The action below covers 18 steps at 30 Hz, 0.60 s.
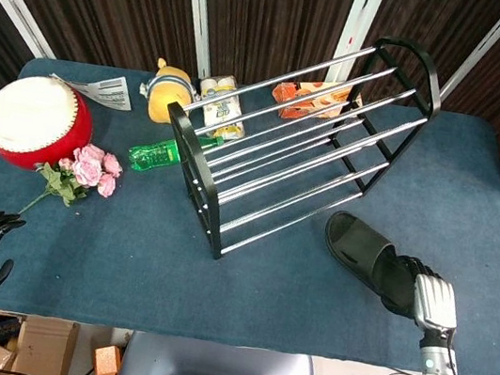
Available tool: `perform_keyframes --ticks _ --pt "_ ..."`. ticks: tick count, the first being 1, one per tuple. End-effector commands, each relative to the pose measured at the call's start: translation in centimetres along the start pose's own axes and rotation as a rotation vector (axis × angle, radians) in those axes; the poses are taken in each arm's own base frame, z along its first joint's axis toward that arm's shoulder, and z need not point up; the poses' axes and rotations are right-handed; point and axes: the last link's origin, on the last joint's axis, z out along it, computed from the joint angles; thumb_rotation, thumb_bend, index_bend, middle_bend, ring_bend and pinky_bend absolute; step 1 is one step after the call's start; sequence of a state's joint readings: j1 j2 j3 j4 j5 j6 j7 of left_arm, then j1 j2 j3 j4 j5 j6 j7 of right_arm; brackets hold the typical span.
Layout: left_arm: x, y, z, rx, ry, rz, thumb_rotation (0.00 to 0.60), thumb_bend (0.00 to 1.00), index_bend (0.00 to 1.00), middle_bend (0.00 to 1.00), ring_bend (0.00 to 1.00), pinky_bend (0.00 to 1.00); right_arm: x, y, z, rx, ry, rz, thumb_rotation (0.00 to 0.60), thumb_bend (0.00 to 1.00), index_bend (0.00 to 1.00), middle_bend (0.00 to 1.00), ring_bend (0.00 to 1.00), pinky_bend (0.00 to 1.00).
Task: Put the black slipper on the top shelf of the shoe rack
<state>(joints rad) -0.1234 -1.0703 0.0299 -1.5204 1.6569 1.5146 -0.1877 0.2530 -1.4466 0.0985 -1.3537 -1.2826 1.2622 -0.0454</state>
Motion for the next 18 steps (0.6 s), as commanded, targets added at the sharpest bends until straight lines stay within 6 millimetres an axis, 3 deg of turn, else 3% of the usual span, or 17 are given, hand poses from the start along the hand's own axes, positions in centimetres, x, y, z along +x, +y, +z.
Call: perform_keyframes --ticks 1,9,18 --pt "-0.1 0.0 0.0 0.000 -0.004 0.001 0.600 0.45 0.21 0.17 0.12 0.26 1.2 -0.8 -1.1 0.047 0.037 0.018 0.600 0.32 0.60 0.51 0.58 0.82" --pt "-0.2 0.1 0.1 -0.002 -0.018 0.000 0.600 0.45 0.21 0.17 0.12 0.26 4.7 -3.7 -2.9 0.147 0.098 0.045 0.600 0.32 0.60 0.51 0.58 0.82" --pt "-0.4 0.3 0.0 -0.005 -0.031 -0.001 0.600 0.45 0.21 0.17 0.12 0.26 6.8 -6.8 -1.4 0.172 0.131 0.073 0.600 0.32 0.60 0.51 0.58 0.82"
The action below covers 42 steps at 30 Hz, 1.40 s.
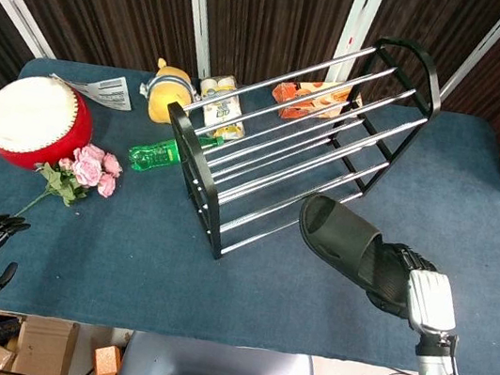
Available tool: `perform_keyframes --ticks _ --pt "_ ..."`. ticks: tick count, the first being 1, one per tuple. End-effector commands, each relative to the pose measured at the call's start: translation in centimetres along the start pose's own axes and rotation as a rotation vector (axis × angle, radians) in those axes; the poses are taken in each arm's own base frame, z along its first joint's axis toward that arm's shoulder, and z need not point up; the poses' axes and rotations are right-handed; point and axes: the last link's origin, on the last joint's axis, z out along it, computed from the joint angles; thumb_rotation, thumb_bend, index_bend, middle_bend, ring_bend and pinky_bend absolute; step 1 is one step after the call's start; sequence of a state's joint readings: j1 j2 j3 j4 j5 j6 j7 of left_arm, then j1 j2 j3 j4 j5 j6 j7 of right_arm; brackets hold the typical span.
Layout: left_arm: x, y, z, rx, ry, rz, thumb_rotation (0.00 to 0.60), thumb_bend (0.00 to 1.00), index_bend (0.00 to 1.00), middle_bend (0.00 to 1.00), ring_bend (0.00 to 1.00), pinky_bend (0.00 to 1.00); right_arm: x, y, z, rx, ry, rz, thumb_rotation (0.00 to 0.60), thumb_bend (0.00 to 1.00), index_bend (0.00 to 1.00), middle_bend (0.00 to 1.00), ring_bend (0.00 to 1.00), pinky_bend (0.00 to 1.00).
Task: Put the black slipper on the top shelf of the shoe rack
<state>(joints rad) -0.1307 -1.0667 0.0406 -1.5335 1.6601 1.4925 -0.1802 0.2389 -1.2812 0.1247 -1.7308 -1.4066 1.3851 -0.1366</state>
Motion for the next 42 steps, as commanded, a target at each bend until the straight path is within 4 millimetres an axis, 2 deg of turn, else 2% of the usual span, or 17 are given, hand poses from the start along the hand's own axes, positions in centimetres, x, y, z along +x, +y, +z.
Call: perform_keyframes --ticks 1,12,18,23,25,30,37,42 --pt "0.0 0.0 0.0 0.000 -0.003 0.002 0.600 0.45 0.21 0.17 0.12 0.26 0.5 -1.2 1.5 0.011 0.024 -0.011 0.600 0.32 0.60 0.51 0.58 0.82" --pt "0.0 0.0 0.0 0.001 -0.006 -0.001 0.600 0.45 0.21 0.17 0.12 0.26 0.6 -6.5 6.9 0.010 0.107 0.034 0.600 0.32 0.60 0.51 0.58 0.82" --pt "0.0 0.0 -0.1 0.002 -0.003 -0.002 0.600 0.45 0.21 0.17 0.12 0.26 0.4 -8.5 9.9 -0.040 0.142 0.023 0.600 0.32 0.60 0.51 0.58 0.82" --pt "0.0 0.0 -0.1 0.002 -0.003 -0.001 0.600 0.45 0.21 0.17 0.12 0.26 0.3 -9.1 10.8 -0.057 0.153 0.035 0.600 0.32 0.60 0.51 0.58 0.82" --pt "0.0 -0.1 -0.1 0.005 -0.003 -0.001 0.600 0.45 0.22 0.17 0.12 0.26 0.3 -10.0 12.0 -0.068 0.161 0.061 0.600 0.32 0.60 0.51 0.58 0.82" --pt "0.0 -0.1 -0.1 0.009 -0.006 0.002 0.600 0.45 0.22 0.17 0.12 0.26 -0.4 -10.9 13.4 -0.097 0.160 0.043 0.600 0.32 0.60 0.51 0.58 0.82" --pt "-0.1 0.0 -0.1 0.010 -0.011 0.006 0.600 0.45 0.22 0.17 0.12 0.26 -1.1 -11.3 15.0 -0.132 0.172 0.046 0.600 0.32 0.60 0.51 0.58 0.82" --pt "-0.1 0.0 -0.1 0.014 -0.016 0.003 0.600 0.45 0.22 0.17 0.12 0.26 -1.6 -11.2 15.4 -0.142 0.170 0.056 0.600 0.32 0.59 0.51 0.58 0.82"
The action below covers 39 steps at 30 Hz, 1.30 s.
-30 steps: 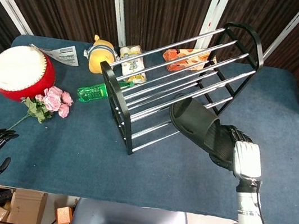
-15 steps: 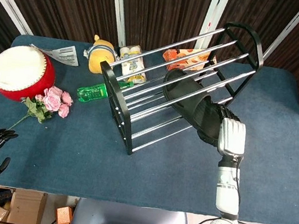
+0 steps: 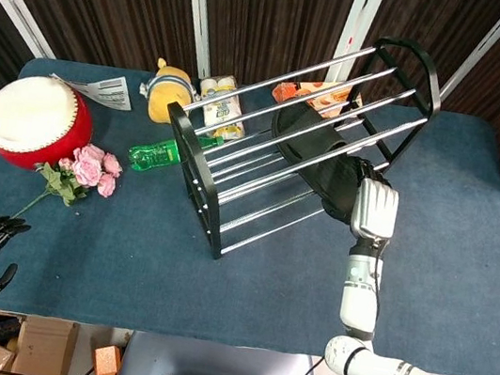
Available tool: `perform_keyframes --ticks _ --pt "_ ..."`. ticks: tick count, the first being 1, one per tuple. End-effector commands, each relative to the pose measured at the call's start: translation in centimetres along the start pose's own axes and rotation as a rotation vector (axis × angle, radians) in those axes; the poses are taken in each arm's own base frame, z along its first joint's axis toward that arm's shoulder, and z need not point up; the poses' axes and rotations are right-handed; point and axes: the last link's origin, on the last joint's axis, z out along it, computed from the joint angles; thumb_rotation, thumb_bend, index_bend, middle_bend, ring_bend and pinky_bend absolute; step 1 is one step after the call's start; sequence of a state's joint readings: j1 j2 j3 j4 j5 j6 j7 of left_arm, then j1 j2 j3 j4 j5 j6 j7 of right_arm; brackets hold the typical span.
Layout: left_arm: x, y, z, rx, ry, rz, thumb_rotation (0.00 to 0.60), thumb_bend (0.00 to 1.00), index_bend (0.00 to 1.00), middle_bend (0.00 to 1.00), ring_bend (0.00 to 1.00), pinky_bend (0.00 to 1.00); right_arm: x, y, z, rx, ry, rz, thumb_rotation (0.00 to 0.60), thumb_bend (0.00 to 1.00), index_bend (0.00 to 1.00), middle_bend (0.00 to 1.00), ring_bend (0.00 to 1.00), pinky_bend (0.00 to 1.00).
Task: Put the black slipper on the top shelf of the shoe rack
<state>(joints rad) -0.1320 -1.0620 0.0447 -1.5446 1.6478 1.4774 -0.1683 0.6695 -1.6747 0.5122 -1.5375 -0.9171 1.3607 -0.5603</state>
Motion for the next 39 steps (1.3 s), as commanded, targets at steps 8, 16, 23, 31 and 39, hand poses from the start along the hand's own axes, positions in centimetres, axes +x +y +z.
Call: perform_keyframes --ticks 8,16,23,31,39 --pt "-0.1 0.1 0.0 -0.003 -0.006 0.001 0.600 0.45 0.22 0.17 0.12 0.26 -0.5 -0.3 0.4 0.002 0.001 0.023 0.600 0.32 0.59 0.51 0.58 0.82" --pt "-0.1 0.1 0.0 -0.002 -0.006 0.001 0.600 0.45 0.22 0.17 0.12 0.26 -0.2 -1.2 0.2 0.022 0.000 0.036 0.600 0.32 0.59 0.51 0.58 0.82" --pt "-0.2 0.1 0.0 -0.003 -0.011 0.005 0.600 0.45 0.22 0.17 0.12 0.26 -0.1 -1.9 0.6 0.030 0.013 0.024 0.600 0.32 0.58 0.51 0.58 0.82" --pt "-0.2 0.2 0.0 -0.001 -0.016 0.006 0.600 0.45 0.22 0.17 0.12 0.26 -0.3 -2.2 1.1 0.062 0.002 0.048 0.600 0.32 0.45 0.48 0.44 0.69" --pt "-0.3 0.2 0.0 -0.005 -0.022 0.004 0.600 0.45 0.22 0.17 0.12 0.26 -0.7 -1.6 1.4 0.063 -0.009 0.065 0.600 0.32 0.34 0.35 0.27 0.47"
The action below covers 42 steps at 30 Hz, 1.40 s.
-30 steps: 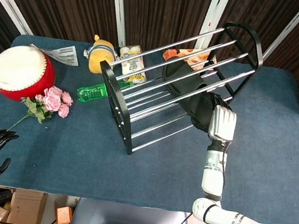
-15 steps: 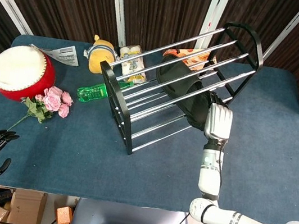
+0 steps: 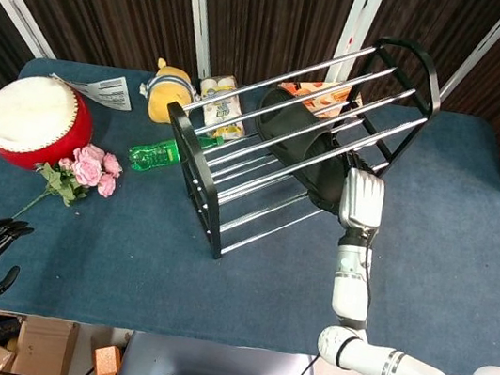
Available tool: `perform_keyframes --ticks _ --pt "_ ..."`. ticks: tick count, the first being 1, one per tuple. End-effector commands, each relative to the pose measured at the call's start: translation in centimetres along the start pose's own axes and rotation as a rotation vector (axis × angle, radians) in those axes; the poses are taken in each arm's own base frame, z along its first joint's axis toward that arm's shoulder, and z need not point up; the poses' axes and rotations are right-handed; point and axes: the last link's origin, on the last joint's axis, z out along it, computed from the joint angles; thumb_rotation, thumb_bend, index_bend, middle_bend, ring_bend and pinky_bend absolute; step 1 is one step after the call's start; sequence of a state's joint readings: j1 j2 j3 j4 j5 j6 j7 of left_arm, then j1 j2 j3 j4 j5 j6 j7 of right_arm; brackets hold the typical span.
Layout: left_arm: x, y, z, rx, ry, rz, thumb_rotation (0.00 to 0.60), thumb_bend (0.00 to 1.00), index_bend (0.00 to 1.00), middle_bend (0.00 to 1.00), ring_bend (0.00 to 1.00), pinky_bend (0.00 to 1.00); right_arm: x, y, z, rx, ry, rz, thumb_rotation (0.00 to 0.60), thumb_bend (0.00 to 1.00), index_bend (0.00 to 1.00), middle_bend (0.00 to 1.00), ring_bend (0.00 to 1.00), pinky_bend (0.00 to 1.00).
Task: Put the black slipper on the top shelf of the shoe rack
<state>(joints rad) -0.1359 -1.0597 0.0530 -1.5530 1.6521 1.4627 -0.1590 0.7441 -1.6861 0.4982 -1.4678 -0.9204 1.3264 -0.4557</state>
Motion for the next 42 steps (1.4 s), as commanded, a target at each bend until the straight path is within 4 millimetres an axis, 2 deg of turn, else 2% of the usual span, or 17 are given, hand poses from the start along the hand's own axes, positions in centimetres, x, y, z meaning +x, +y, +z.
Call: perform_keyframes --ticks 1,7,12,33,42 --pt "0.0 0.0 0.0 0.000 0.000 0.000 0.600 0.45 0.22 0.17 0.12 0.26 -0.2 0.2 0.0 -0.003 -0.009 0.006 0.600 0.32 0.33 0.35 0.26 0.46" --pt "0.0 0.0 0.0 0.001 -0.001 -0.001 0.600 0.45 0.22 0.17 0.12 0.26 -0.3 0.5 0.0 0.002 -0.021 0.007 0.600 0.31 0.27 0.28 0.19 0.30" --pt "0.0 0.0 0.0 0.000 -0.002 0.000 0.600 0.45 0.22 0.17 0.12 0.26 -0.4 0.6 -0.1 0.004 -0.021 0.005 0.600 0.31 0.22 0.24 0.14 0.24" --pt "0.0 0.0 -0.1 -0.002 -0.002 -0.002 0.600 0.45 0.22 0.18 0.12 0.26 -0.5 0.1 -1.5 0.034 -0.053 -0.015 0.600 0.21 0.09 0.15 0.06 0.22" --pt "0.1 0.0 -0.1 -0.004 -0.001 -0.003 0.600 0.45 0.22 0.18 0.12 0.26 -0.4 0.4 -1.3 0.013 -0.040 -0.027 0.600 0.15 0.00 0.12 0.04 0.21"
